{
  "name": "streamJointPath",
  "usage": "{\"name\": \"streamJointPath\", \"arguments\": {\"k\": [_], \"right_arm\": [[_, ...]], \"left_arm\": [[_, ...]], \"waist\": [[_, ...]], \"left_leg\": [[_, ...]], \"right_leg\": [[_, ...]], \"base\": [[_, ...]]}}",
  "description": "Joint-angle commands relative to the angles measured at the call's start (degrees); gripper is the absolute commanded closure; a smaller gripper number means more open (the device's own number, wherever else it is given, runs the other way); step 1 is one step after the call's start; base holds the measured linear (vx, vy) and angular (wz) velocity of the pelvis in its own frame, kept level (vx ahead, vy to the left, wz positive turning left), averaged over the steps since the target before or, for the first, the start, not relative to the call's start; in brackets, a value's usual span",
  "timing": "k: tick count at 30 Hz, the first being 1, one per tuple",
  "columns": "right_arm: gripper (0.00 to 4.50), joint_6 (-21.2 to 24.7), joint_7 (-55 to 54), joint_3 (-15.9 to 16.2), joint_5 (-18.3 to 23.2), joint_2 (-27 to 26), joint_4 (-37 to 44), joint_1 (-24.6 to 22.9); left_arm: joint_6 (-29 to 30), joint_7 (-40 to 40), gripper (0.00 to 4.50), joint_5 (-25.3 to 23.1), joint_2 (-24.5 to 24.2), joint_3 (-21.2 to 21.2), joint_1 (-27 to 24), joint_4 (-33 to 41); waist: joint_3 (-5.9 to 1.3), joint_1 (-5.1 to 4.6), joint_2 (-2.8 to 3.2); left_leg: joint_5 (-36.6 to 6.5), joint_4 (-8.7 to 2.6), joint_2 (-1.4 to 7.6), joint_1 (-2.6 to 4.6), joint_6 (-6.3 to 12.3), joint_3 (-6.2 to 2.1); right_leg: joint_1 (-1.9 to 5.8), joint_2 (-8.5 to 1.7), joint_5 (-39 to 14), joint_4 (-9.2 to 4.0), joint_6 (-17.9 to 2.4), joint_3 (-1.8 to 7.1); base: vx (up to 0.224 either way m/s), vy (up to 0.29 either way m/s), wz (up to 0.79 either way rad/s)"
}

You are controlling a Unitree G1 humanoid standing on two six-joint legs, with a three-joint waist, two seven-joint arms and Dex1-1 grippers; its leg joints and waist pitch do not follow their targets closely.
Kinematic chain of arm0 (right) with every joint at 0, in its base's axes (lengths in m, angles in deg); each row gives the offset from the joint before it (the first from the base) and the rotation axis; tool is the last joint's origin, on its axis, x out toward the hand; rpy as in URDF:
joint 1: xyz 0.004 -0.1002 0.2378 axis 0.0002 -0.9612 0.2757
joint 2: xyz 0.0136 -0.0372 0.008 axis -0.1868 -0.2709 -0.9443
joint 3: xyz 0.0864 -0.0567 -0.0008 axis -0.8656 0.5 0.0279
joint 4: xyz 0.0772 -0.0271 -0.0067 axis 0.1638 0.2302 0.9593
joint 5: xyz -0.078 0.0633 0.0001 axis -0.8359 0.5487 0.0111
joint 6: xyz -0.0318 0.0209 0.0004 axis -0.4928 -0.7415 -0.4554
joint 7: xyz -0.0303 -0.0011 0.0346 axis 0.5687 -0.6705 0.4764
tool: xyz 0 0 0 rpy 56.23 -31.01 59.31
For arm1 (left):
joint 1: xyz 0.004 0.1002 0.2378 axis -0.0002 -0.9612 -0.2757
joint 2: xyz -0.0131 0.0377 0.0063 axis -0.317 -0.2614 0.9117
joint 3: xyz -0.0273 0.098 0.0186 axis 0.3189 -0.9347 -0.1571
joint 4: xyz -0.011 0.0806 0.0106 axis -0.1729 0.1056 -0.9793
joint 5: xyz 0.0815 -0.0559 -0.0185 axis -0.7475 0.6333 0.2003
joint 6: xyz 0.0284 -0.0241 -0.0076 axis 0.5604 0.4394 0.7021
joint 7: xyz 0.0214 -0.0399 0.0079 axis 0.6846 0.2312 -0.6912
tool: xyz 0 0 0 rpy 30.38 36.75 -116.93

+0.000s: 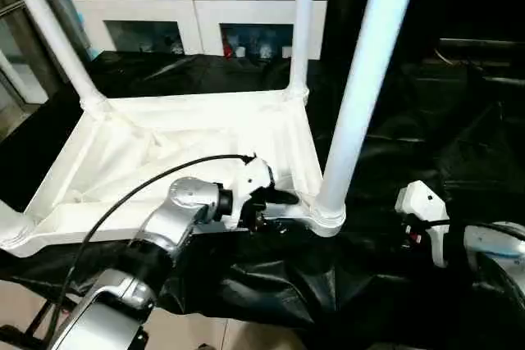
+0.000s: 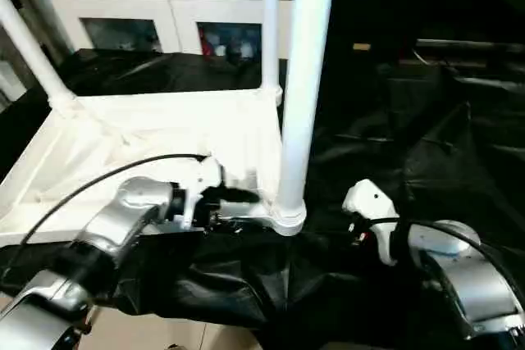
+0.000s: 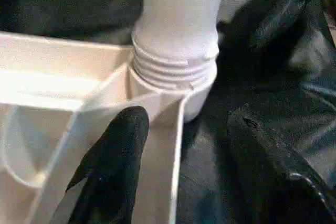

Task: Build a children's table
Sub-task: Rotate table base

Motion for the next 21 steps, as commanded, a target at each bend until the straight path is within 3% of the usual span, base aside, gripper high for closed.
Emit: {"name": "streamJointPath", "arguments": {"k": [1, 3, 6, 8, 9, 13, 19, 20, 21], "right_arm": [[1.38, 1.77, -1.41, 0.23, 0.38, -0.02, 2.32, 0.08], [1.38, 2.59, -2.02, 0.29, 0.21, -0.17, 2.9, 0.08], [1.38, 3.53, -1.64, 0.47, 0.45, -0.38, 3.75, -0.05], [1.38, 3.92, -1.19, 0.8, 0.5, -0.41, 4.15, -0.14], [1.38, 4.14, -1.22, 0.9, 0.54, -0.34, 4.33, -0.12], [1.38, 4.27, -1.35, 1.32, 0.16, -0.16, 3.87, 0.14], [1.38, 4.48, -1.36, 1.21, 0.0, -0.16, 3.72, 0.44], [1.38, 4.38, -1.5, 1.23, -0.2, -0.2, 3.52, 0.61], [1.38, 4.39, -1.57, 1.22, -0.25, -0.23, 3.45, 0.67]], "left_arm": [[1.62, 0.78, 2.09, -1.98, -0.65, -1.35, 1.24, -1.14], [3.97, -0.02, 2.18, -3.18, -1.01, -2.13, 1.48, -1.21], [4.47, -1.25, 2.52, -3.56, -0.77, -1.6, 1.89, -2.33], [3.58, -2.29, 2.64, -3.55, -0.51, -0.74, 2.19, -3.75], [3.46, -2.64, 2.78, -3.64, -0.42, -0.35, 2.35, -4.24], [4.54, -4.18, 3.11, -4.62, -0.78, 0.03, 2.37, -5.26], [4.37, -4.69, 3.43, -5.52, -0.98, -0.21, 2.48, -6.17], [3.05, -3.93, 3.72, -6.34, -1.45, -1.04, 2.36, -6.22], [2.61, -3.59, 3.72, -6.57, -1.58, -1.27, 2.32, -6.25]], "waist": [[-3.05, 0.21, -1.2], [-3.09, 0.2, -0.96], [-3.06, 0.22, -1.22], [-3.12, 0.28, -1.06], [-3.13, 0.39, -1.38], [-3.0, 0.38, -1.28], [-2.61, 0.11, -1.59], [-2.5, -0.02, -1.72], [-2.52, -0.02, -1.62]], "left_leg": [[-18.16, -4.13, -0.59, 0.58, 2.29, 0.52], [-18.26, -4.14, -0.51, 0.68, 2.13, 0.52], [-18.09, -4.13, -0.6, 0.56, 2.24, 0.52], [-17.68, -4.02, -0.67, 0.58, 2.39, 0.55], [-17.29, -4.04, -0.67, 0.51, 2.47, 0.51], [-18.14, -4.1, -0.64, 0.57, 2.34, 0.56], [-20.79, -4.31, -0.78, 0.66, 1.9, 0.42], [-21.61, -4.4, -0.82, 0.64, 1.73, 0.31], [-21.71, -4.4, -0.83, 0.65, 1.65, 0.25]], "right_leg": [[2.35, -0.82, -20.44, -4.97, -10.55, 0.2], [2.35, -0.84, -19.69, -4.87, -10.95, 0.22], [2.47, -0.83, -19.01, -4.83, -11.25, 0.18], [2.46, -0.82, -18.75, -4.85, -11.29, 0.17], [2.57, -0.88, -18.68, -4.75, -11.31, 0.16], [2.39, -0.91, -20.47, -4.97, -10.84, 0.17], [1.92, -0.97, -28.11, -5.76, -8.22, 0.07], [1.8, -0.98, -30.71, -6.1, -7.01, -0.04], [1.78, -1.05, -31.23, -6.1, -6.73, -0.06]], "base": [[0.0, 0.0, 0.0], [0.0, 0.0, 0.0], [0.0, 0.0, 0.0], [0.0, 0.0, 0.0], [0.0, 0.0, 0.0], [0.0, 0.0, 0.0], [0.0, 0.0, 0.0], [0.0, 0.0, 0.0], [0.0, 0.0, 0.0]]}}
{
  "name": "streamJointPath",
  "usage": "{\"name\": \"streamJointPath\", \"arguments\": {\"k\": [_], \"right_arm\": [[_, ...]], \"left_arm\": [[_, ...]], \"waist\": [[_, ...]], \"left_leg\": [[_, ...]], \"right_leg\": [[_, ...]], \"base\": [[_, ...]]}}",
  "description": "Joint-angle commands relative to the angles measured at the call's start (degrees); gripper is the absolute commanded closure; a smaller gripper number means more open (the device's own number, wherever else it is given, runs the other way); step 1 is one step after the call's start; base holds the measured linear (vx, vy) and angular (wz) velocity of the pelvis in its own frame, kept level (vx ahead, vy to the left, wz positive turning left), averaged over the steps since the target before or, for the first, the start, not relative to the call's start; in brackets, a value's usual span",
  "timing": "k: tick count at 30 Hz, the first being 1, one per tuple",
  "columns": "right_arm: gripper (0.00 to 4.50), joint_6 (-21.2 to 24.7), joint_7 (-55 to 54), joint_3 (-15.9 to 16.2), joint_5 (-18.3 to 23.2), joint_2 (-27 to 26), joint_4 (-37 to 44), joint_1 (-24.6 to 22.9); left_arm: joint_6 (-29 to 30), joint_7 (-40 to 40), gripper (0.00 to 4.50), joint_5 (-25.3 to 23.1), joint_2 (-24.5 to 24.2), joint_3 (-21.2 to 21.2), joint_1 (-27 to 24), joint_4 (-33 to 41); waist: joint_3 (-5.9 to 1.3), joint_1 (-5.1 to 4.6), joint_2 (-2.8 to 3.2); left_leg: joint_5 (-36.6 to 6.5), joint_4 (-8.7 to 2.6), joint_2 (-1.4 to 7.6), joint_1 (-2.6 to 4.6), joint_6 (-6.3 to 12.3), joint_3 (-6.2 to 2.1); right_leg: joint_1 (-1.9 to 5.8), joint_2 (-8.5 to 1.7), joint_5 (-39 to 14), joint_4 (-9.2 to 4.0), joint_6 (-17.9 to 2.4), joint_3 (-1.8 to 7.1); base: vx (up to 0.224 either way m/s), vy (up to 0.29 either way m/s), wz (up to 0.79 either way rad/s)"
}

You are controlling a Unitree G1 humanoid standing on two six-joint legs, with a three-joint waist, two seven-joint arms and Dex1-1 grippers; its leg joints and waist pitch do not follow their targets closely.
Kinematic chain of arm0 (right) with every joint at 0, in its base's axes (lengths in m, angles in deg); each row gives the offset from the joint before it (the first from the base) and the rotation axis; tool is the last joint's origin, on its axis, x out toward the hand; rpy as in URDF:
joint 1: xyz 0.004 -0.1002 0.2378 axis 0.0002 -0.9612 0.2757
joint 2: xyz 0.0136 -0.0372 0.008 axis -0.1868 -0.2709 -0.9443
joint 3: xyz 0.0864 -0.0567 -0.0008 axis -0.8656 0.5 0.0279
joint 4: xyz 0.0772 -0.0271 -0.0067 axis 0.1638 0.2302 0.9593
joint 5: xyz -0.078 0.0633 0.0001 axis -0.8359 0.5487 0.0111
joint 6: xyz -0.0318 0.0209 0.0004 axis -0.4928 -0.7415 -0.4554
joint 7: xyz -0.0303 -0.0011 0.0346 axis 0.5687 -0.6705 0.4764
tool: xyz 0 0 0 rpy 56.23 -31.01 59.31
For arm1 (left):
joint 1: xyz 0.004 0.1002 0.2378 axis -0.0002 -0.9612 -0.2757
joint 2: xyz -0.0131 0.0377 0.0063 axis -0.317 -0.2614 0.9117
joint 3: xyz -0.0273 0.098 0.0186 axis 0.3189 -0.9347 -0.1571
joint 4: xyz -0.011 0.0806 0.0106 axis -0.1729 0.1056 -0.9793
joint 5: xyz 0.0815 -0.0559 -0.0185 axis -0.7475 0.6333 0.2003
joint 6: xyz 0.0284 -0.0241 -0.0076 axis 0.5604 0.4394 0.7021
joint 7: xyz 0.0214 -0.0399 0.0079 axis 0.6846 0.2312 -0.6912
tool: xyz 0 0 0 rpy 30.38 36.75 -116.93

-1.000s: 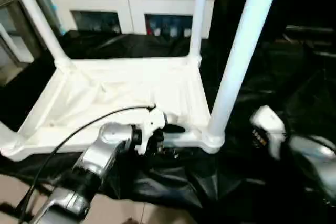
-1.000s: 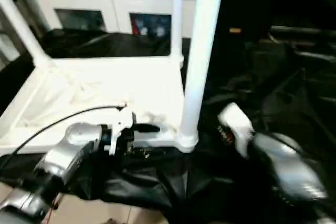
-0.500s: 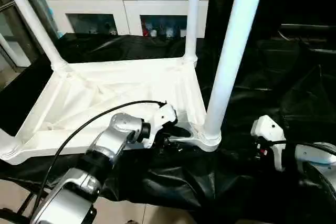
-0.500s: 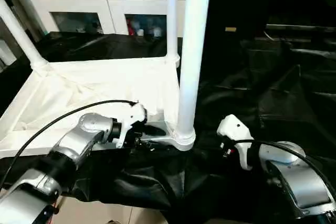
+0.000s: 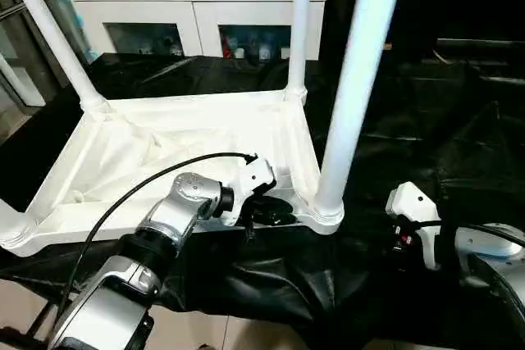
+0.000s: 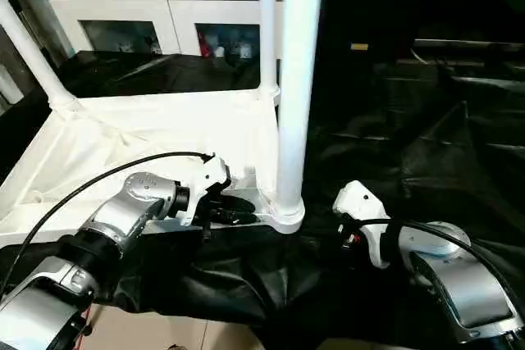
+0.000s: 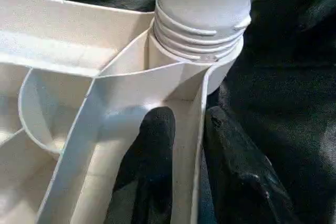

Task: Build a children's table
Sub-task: Rotate table base

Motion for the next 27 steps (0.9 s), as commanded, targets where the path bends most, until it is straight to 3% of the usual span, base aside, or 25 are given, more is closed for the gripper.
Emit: {"name": "streamJointPath", "arguments": {"k": [1, 6, 8, 9, 14, 17, 19, 22, 23, 24, 25, 27], "right_arm": [[1.38, 0.19, -0.01, 0.02, -0.18, 0.13, 0.19, 0.74], [1.38, -0.26, -0.21, 0.24, -0.82, 0.35, -0.87, 1.32], [1.38, -0.33, -0.23, 0.16, -0.85, 0.3, -1.14, 1.5], [1.38, -0.42, -0.24, 0.08, -0.88, 0.27, -1.41, 1.74], [1.38, -1.12, -2.34, -0.45, -1.21, -1.54, -2.91, 3.2], [1.38, -1.39, -3.86, -0.64, -1.39, -3.12, -3.68, 3.74], [1.38, -1.7, -5.48, -0.63, -1.59, -4.81, -4.47, 4.22], [1.38, -2.65, -8.08, -0.16, -2.15, -7.57, -5.81, 4.96], [1.38, -2.38, -8.82, 0.49, -2.34, -8.64, -5.77, 5.15], [1.38, -1.72, -9.09, 0.87, -2.48, -8.92, -5.69, 5.26], [1.38, 0.35, -9.5, 2.18, -2.61, -9.9, -5.08, 5.52], [1.38, -0.1, -9.35, 2.78, -2.5, -10.64, -4.77, 5.58]], "left_arm": [[0.1, -0.43, 3.78, -2.47, -1.52, -1.01, -0.61, -2.16], [-0.07, 1.32, 4.2, -3.46, -2.64, -2.39, -1.66, 0.01], [-0.08, 0.62, 4.26, -4.11, -2.84, -2.54, -1.47, -0.2], [0.56, 0.09, 4.26, -5.02, -3.22, -2.87, -1.16, -0.36], [7.91, -6.29, 4.38, -1.74, -1.72, 3.03, 0.23, 0.34], [9.38, -9.64, 4.38, -0.68, -1.27, 5.37, -0.04, 1.29], [8.68, -11.44, 4.38, -0.59, -1.31, 6.36, -0.62, 2.24], [4.53, -10.14, 4.38, -0.38, -1.59, 6.39, -2.02, 4.09], [1.81, -8.15, 4.38, -0.22, -1.69, 5.84, -2.88, 4.93], [1.61, -7.84, 4.38, -0.16, -1.68, 5.74, -3.15, 5.22], [-0.36, -6.15, 4.38, 0.12, -1.61, 5.16, -4.17, 5.95], [-2.05, -4.83, 4.38, -0.15, -1.83, 4.39, -4.96, 6.0]], "waist": [[-2.44, 0.09, -1.62], [-2.31, -0.54, -1.78], [-2.5, -0.67, -2.07], [-2.53, -0.68, -1.93], [-2.61, -0.69, -1.92], [-2.64, -1.1, -1.94], [-2.9, -1.24, -2.21], [-3.17, -1.61, -2.19], [-3.21, -1.34, -2.36], [-3.29, -1.28, -2.51], [-3.34, -0.98, -2.26], [-3.49, -0.35, -1.97]], "left_leg": [[-22.18, -4.47, -0.76, 0.54, 1.53, 0.23], [-23.72, -4.53, -0.91, 0.47, 1.34, -0.05], [-22.68, -4.55, -0.86, 0.32, 1.74, -0.09], [-22.4, -4.64, -0.79, 0.23, 1.81, -0.13], [-20.87, -4.49, -0.79, 0.23, 2.16, 0.14], [-19.88, -4.67, -1.05, -0.49, 1.96, -0.11], [-18.22, -4.51, -1.12, -0.63, 2.16, -0.09], [-15.84, -4.17, -1.2, -0.74, 2.91, 0.18], [-15.93, -3.96, -1.0, -0.2, 3.49, 0.38], [-15.32, -3.89, -0.92, -0.1, 3.68, 0.45], [-13.51, -3.92, -0.81, -0.19, 4.2, 0.45], [-11.95, -3.76, -0.61, 0.15, 4.49, 0.6]], "right_leg": [[1.67, -1.02, -32.29, -6.15, -6.24, -0.1], [1.34, -1.01, -35.49, -6.5, -5.0, -0.27], [1.48, -1.08, -33.85, -6.39, -5.35, -0.14], [1.55, -1.06, -32.87, -6.17, -5.68, -0.12], [1.65, -0.98, -28.32, -5.7, -8.08, -0.02], [2.31, -1.02, -28.08, -5.5, -7.49, -0.34], [2.38, -0.91, -25.35, -5.33, -7.66, -0.27], [2.29, -0.75, -19.98, -4.87, -9.45, -0.15], [1.92, -0.72, -19.05, -4.87, -10.23, 0.07], [1.99, -0.69, -17.79, -4.73, -10.81, 0.13], [2.18, -0.74, -14.85, -4.44, -11.87, 0.18], [2.13, -0.78, -11.44, -4.14, -12.83, 0.32]], "base": [[0.0, 0.0, 0.0], [0.0, 0.0, 0.0], [0.0, 0.0, 0.0], [0.0, 0.0, 0.0], [0.0, 0.0, 0.0], [0.0, 0.0, 0.0], [0.0, 0.0, 0.0], [0.0, 0.0, 0.0], [0.0, 0.0, 0.0], [0.0, 0.0, 0.0], [0.0, 0.0, 0.0], [0.0, 0.0, 0.0]]}}
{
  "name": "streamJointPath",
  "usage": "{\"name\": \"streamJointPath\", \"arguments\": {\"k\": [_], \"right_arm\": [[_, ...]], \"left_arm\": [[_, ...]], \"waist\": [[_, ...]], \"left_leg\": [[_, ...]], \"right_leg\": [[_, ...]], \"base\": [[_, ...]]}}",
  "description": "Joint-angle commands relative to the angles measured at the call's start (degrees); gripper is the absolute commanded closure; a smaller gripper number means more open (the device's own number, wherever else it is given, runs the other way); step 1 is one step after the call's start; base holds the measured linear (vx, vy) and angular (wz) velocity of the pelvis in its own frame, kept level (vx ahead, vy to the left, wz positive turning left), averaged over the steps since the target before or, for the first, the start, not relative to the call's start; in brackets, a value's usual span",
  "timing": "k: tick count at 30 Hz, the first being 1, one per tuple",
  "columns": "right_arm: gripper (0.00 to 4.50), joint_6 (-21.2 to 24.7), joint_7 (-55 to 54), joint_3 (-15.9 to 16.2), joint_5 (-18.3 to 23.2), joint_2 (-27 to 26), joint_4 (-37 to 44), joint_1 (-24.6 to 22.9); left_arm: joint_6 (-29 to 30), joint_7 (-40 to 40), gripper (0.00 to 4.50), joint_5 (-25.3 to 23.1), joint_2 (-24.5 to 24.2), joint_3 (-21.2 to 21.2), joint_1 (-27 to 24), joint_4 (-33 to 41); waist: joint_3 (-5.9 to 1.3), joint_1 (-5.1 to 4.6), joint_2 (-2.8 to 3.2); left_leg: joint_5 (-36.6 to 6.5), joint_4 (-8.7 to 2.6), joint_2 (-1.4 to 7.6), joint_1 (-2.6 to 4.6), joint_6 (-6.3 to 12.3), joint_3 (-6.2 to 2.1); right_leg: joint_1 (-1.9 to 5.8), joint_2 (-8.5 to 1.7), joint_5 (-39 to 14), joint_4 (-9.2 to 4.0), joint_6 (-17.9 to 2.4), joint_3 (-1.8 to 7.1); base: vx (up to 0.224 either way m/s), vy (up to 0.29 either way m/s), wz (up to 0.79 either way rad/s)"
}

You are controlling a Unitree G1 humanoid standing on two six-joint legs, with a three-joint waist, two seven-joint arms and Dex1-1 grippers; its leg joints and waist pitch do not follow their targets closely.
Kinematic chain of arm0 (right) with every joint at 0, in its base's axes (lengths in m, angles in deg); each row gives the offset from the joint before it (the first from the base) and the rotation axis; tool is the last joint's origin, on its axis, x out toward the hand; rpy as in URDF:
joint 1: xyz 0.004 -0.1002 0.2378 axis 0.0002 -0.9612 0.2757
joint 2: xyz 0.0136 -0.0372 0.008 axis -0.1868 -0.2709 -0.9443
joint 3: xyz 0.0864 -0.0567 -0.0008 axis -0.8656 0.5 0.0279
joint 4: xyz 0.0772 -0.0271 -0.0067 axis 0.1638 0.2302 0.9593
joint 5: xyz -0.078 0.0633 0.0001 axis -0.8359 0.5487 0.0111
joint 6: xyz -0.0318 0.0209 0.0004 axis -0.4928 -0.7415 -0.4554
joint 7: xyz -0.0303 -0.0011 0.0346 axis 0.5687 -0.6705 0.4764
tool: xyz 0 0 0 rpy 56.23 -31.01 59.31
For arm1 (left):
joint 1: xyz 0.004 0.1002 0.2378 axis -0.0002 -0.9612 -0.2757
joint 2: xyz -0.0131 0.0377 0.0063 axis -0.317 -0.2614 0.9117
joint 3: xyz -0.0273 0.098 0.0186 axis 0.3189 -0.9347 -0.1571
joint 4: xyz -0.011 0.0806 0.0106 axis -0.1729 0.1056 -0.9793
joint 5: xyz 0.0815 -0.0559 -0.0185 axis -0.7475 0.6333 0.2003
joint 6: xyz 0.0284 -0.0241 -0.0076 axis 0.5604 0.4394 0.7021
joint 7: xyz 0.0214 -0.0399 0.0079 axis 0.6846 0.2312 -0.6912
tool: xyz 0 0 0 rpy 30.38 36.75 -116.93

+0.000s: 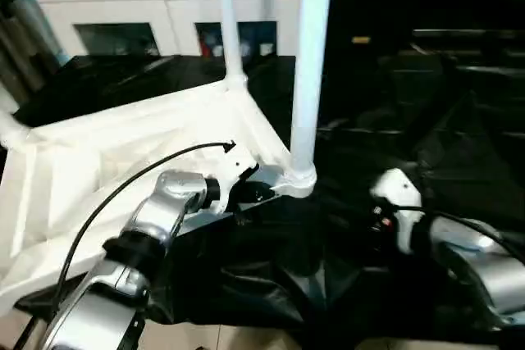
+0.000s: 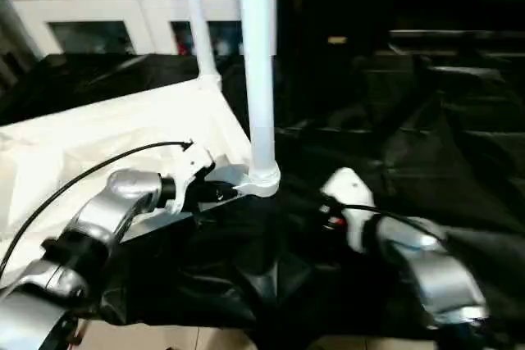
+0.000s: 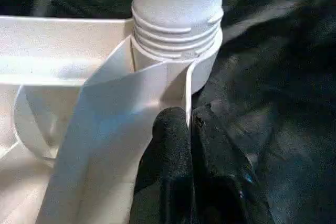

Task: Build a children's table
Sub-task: Rotate table base

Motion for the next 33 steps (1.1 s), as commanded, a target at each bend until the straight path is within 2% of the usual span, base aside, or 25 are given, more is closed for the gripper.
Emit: {"name": "streamJointPath", "arguments": {"k": [1, 2, 4, 5, 9, 10, 12, 14, 21, 33], "right_arm": [[1.38, -0.21, -0.12, 1.09, -0.29, -0.42, 0.76, 0.5], [1.38, -0.3, 0.59, 1.75, -0.12, -0.43, 1.49, 0.27], [1.38, -0.25, 1.1, 2.21, 0.02, -0.43, 2.03, 0.09], [1.38, -0.4, 1.48, 2.39, 0.63, -0.79, 3.3, -0.5], [1.38, 0.12, 2.45, 3.03, 0.78, -0.56, 4.32, -0.61], [1.38, 1.0, 3.07, 3.52, 0.77, -0.16, 4.56, -0.48], [1.38, 1.32, 3.37, 3.71, 0.82, 0.01, 4.56, -0.39], [1.38, 1.32, 3.37, 3.71, 0.82, 0.01, 4.56, -0.39], [1.38, 1.32, 3.37, 3.71, 0.82, 0.01, 4.56, -0.39], [1.38, 1.32, 3.37, 3.71, 0.82, 0.01, 4.56, -0.39]], "left_arm": [[-2.16, 2.42, 4.38, -0.03, -0.58, -1.27, -1.25, 0.03], [-2.63, 2.66, 4.38, -0.34, -0.77, -1.56, -1.4, -0.32], [-2.9, 2.8, 4.38, -0.52, -0.88, -1.73, -1.49, -0.54], [-3.39, 3.08, 4.38, -1.29, -1.27, -2.3, -1.48, -1.18], [-4.26, 2.8, 4.38, -2.51, -1.88, -2.47, -0.89, -2.42], [-4.06, 3.33, 4.38, -2.49, -2.0, -2.39, -0.74, -2.57], [-3.79, 3.69, 4.38, -2.33, -2.0, -2.33, -0.66, -2.66], [-3.79, 3.69, 4.38, -2.33, -2.0, -2.33, -0.66, -2.66], [-3.79, 3.69, 4.38, -2.33, -2.0, -2.33, -0.66, -2.66], [-3.79, 3.69, 4.38, -2.33, -2.0, -2.33, -0.66, -2.66]], "waist": [[-3.85, 0.64, -1.31], [-3.75, 0.94, -1.39], [-3.68, 1.43, -1.39], [-3.56, 1.53, -1.78], [-3.24, 1.43, -1.71], [-3.13, 1.29, -2.13], [-3.11, 1.32, -1.87], [-3.23, 1.28, -2.01], [-3.43, 1.36, -2.16], [-3.43, 1.38, -2.17]], "left_leg": [[-10.72, -3.08, -0.12, 0.5, 4.77, 1.06], [-9.98, -3.11, -0.15, 0.38, 5.13, 1.1], [-9.98, -3.15, -0.12, 0.42, 5.0, 1.14], [-10.77, -3.27, -0.12, 0.37, 4.79, 1.14], [-14.05, -3.66, -0.11, 0.55, 3.15, 1.09], [-14.81, -3.81, -0.17, 0.39, 2.64, 1.06], [-15.89, -3.91, -0.09, 0.56, 2.02, 0.98], [-15.02, -3.85, -0.1, 0.47, 1.77, 0.97], [-13.3, -3.64, -0.17, 0.37, 2.35, 0.99], [-13.14, -3.57, -0.19, 0.4, 2.52, 1.02]], "right_leg": [[2.86, -0.63, -8.14, -3.72, -13.36, 0.4], [3.03, -0.55, -5.92, -3.46, -13.9, 0.37], [3.19, -0.68, -5.76, -3.29, -13.75, 0.39], [3.24, -0.78, -7.52, -3.4, -13.29, 0.38], [2.97, -0.85, -13.98, -3.99, -11.18, 0.48], [3.06, -0.85, -15.95, -4.13, -10.32, 0.47], [2.83, -0.97, -18.54, -4.33, -9.51, 0.55], [2.83, -0.86, -16.16, -4.14, -9.68, 0.59], [3.07, -0.87, -12.69, -3.79, -10.66, 0.52], [3.1, -0.85, -12.64, -3.78, -11.02, 0.51]], "base": [[0.0, 0.0, 0.0], [0.0, 0.0, 0.0], [0.0, 0.0, 0.0], [0.0, 0.0, 0.0], [0.0, 0.0, 0.0], [0.0, 0.0, 0.0], [0.0, 0.0, 0.0], [0.0, 0.0, 0.0], [0.0, 0.0, 0.0], [0.0, 0.0, 0.0]]}}
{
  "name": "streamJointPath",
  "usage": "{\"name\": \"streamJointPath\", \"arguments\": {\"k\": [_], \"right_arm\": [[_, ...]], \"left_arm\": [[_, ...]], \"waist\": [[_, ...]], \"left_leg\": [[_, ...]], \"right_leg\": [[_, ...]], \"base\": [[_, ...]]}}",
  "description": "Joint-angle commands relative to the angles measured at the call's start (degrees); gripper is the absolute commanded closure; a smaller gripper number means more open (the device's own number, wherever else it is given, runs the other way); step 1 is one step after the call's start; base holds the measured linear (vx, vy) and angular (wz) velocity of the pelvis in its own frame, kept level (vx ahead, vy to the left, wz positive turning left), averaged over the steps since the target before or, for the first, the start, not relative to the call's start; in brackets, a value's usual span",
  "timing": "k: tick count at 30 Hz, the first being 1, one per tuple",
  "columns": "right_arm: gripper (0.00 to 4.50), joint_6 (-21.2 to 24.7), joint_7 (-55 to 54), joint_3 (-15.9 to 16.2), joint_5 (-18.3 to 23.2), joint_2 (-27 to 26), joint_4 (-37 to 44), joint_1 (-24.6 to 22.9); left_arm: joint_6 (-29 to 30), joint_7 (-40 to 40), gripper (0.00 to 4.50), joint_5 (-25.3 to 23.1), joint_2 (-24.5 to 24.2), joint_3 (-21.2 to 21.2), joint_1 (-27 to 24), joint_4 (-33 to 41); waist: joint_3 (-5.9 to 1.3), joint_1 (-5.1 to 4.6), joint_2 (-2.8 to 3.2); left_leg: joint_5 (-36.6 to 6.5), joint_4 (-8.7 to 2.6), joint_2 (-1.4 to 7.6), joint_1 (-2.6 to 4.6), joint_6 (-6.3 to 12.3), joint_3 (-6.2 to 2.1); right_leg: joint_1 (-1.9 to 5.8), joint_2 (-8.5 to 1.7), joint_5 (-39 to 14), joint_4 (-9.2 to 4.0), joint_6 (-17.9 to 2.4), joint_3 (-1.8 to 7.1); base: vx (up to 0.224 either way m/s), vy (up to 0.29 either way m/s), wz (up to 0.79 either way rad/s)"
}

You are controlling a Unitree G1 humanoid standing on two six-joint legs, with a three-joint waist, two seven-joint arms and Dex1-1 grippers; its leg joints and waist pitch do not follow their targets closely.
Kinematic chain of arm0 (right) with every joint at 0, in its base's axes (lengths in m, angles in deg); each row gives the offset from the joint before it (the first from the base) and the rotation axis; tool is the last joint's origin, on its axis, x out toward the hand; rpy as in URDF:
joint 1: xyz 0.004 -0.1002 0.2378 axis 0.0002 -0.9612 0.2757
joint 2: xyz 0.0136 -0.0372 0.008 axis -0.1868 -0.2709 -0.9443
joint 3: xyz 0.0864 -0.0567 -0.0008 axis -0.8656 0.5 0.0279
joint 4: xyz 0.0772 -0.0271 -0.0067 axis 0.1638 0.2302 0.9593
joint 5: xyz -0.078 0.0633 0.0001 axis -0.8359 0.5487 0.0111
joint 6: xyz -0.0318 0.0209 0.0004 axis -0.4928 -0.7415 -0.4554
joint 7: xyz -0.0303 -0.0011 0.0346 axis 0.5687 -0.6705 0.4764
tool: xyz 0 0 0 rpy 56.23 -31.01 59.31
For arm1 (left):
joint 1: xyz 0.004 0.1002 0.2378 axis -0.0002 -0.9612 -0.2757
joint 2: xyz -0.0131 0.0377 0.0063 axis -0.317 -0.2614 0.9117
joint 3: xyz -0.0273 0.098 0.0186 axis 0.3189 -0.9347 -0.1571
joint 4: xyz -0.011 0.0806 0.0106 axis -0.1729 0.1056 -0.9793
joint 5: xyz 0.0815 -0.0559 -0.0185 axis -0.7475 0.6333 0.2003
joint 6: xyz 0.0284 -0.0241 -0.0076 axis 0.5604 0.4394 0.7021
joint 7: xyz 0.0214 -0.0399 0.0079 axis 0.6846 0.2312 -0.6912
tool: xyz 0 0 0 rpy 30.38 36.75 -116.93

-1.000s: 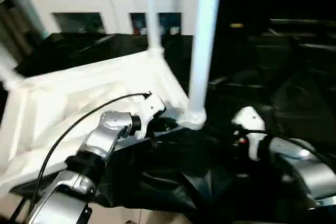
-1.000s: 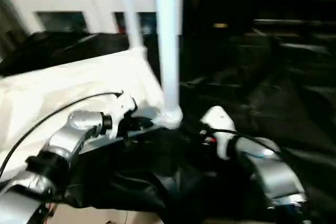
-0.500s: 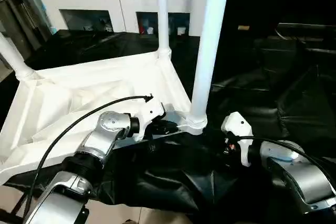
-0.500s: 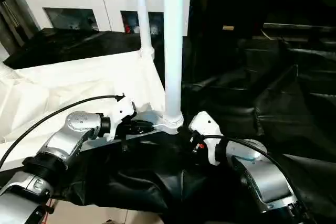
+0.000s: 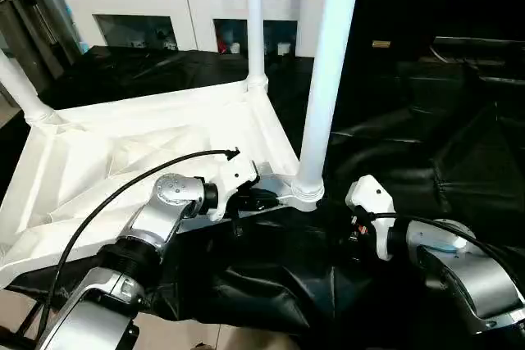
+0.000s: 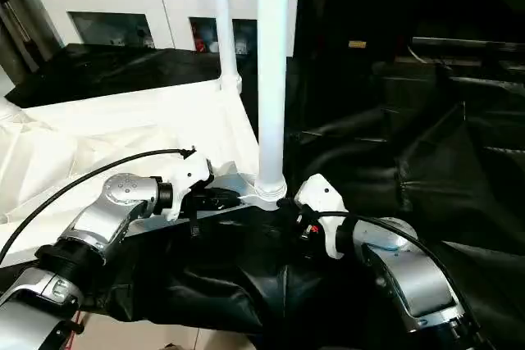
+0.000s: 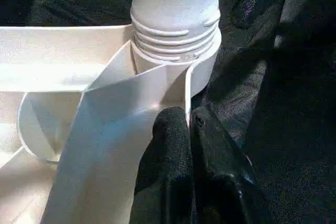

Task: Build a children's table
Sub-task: Rotate table base

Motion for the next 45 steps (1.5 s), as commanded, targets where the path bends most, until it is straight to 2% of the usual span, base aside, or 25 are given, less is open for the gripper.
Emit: {"name": "streamJointPath", "arguments": {"k": [1, 45], "right_arm": [[1.38, 0.52, -0.1, 0.52, 0.68, 0.42, 1.17, 0.18], [1.38, 0.52, -0.1, 0.52, 0.68, 0.42, 1.17, 0.18]], "left_arm": [[0.58, 1.16, 4.38, -1.04, -0.65, -1.13, -0.64, -1.42], [0.58, 1.16, 4.38, -1.04, -0.65, -1.13, -0.64, -1.42]], "waist": [[-3.33, 0.29, -1.34], [-3.47, 0.33, -1.33]], "left_leg": [[-13.1, -3.5, -0.23, 0.36, 2.46, 0.8], [-12.06, -3.27, -0.26, 0.41, 2.92, 0.82]], "right_leg": [[3.01, -0.8, -12.52, -3.89, -10.99, 0.39], [3.17, -0.78, -10.79, -3.63, -11.74, 0.35]], "base": [[0.0, 0.0, 0.0], [0.0, 0.0, 0.0]]}}
